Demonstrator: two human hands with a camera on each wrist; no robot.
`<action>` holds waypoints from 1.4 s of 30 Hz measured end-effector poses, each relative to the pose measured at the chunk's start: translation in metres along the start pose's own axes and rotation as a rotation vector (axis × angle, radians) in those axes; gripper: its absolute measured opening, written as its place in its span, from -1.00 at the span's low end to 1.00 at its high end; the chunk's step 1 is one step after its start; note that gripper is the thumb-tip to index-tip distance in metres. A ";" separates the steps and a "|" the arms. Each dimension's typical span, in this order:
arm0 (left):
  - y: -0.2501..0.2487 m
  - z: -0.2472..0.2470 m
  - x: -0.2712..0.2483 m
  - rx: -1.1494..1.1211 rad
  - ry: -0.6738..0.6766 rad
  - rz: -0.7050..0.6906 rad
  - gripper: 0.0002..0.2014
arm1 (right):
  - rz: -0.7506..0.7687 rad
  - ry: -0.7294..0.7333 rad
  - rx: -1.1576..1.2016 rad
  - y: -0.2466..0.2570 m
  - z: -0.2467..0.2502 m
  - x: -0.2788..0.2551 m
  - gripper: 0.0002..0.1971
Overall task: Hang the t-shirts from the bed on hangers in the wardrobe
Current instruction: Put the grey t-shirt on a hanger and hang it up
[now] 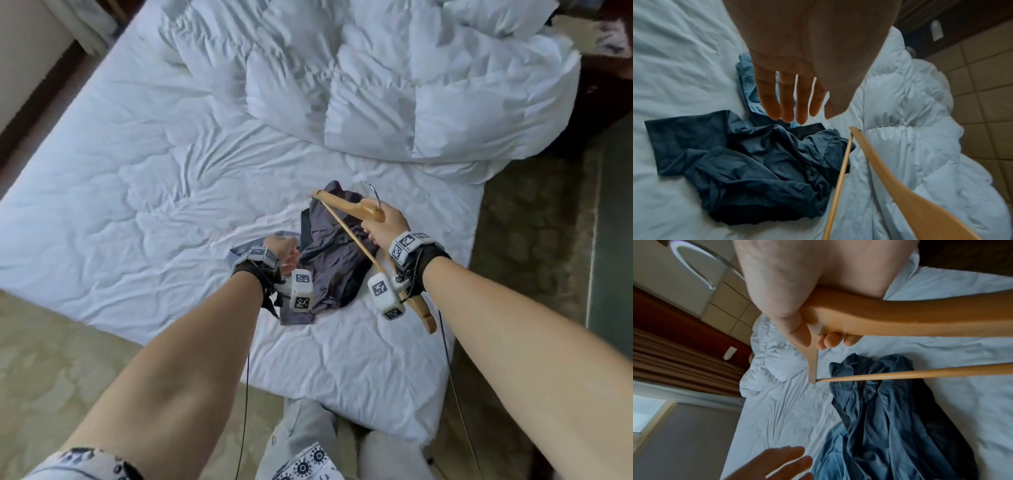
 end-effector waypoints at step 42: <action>-0.037 -0.006 0.023 0.743 -0.038 -0.094 -0.52 | -0.043 -0.049 -0.081 -0.026 -0.022 0.032 -0.58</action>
Point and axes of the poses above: each hand's wrist, its own x-axis towards the middle knuckle, its own z-axis out of the back of the hand, y = z × x, the point moved 10 cm from there along x, towards the middle knuckle, and after that the axes turned 12 degrees about x, right-handed, at the moved point
